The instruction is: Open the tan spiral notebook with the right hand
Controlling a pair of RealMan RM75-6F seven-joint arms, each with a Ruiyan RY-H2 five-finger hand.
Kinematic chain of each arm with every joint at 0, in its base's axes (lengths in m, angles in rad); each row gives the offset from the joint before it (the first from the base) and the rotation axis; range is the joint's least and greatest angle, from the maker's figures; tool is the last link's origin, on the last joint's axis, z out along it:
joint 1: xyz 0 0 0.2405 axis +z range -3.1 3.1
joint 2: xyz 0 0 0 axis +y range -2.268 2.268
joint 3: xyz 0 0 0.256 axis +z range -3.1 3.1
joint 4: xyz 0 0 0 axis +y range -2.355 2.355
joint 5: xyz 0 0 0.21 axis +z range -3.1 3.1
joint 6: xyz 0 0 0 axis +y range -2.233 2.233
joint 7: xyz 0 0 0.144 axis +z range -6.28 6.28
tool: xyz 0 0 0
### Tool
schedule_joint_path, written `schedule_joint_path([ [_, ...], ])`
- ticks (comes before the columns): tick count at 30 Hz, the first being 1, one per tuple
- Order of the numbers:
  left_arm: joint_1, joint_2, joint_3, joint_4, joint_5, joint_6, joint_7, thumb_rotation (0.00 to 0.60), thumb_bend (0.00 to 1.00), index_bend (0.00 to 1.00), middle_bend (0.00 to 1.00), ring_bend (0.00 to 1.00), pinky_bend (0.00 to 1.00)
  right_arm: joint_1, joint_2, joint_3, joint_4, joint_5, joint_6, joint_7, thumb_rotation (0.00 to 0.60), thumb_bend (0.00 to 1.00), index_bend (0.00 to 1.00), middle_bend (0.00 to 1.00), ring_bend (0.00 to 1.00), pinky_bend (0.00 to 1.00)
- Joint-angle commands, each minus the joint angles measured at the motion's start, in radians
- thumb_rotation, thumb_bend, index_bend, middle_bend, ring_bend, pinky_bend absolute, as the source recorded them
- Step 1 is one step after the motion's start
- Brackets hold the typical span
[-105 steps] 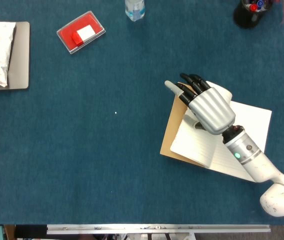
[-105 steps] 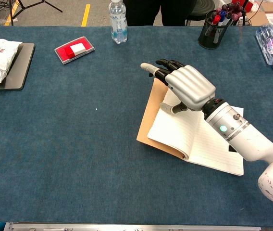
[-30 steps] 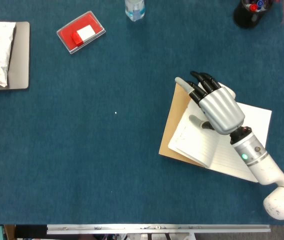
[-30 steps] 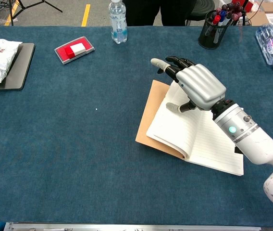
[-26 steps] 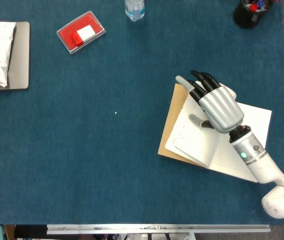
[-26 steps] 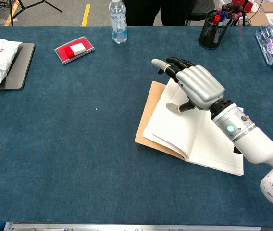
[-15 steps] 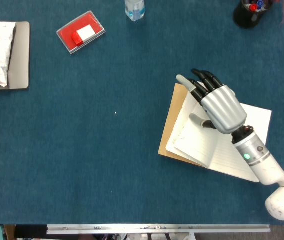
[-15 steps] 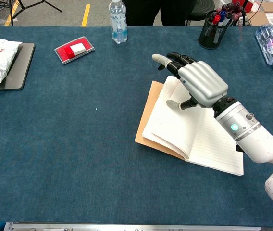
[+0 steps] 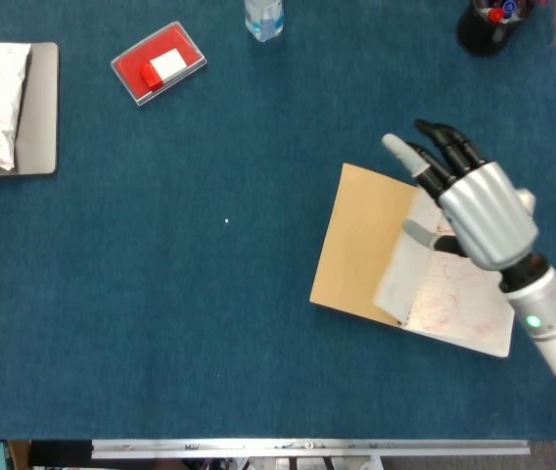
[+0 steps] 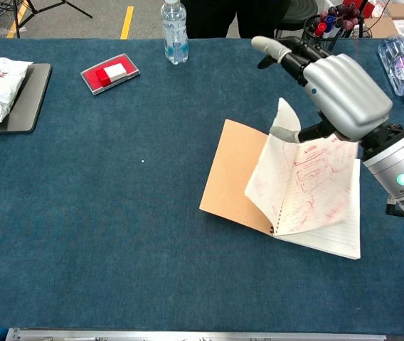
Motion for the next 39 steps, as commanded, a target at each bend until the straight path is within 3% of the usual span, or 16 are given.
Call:
schedule_joint_path([
  [1,0.0,0.0,0.0,0.0,0.0,0.001,0.0,0.6,0.28,0.46,0.4,0.31,0.5,-0.029,0.06,-0.007,-0.065,-0.017,0.035,-0.019,0.6,0.13,0.03,0.27,0.09,0.16],
  [8,-0.001,-0.001,0.0,0.0,0.001,-0.001,0.002,0.6,0.28,0.46,0.4,0.31,0.5,-0.081,0.17,-0.035,-0.156,-0.045,0.082,-0.032,0.6,0.13,0.04,0.27,0.09,0.16],
  [12,-0.003,-0.003,0.0,0.0,0.001,-0.004,0.006,0.6,0.28,0.46,0.4,0.31,0.5,-0.111,0.234,-0.058,-0.2,-0.048,0.089,-0.035,0.6,0.13,0.1,0.27,0.09,0.16],
  [24,-0.009,-0.005,-0.001,0.004,0.002,-0.011,0.005,0.6,0.28,0.46,0.4,0.31,0.5,-0.224,0.349,-0.095,-0.25,-0.022,0.154,-0.057,0.6,0.13,0.13,0.27,0.09,0.16],
  [39,-0.029,-0.019,-0.01,0.019,-0.001,-0.028,-0.004,0.6,0.28,0.46,0.4,0.31,0.5,-0.373,0.417,-0.061,-0.224,0.175,0.224,-0.093,0.6,0.13,0.15,0.27,0.09,0.16],
])
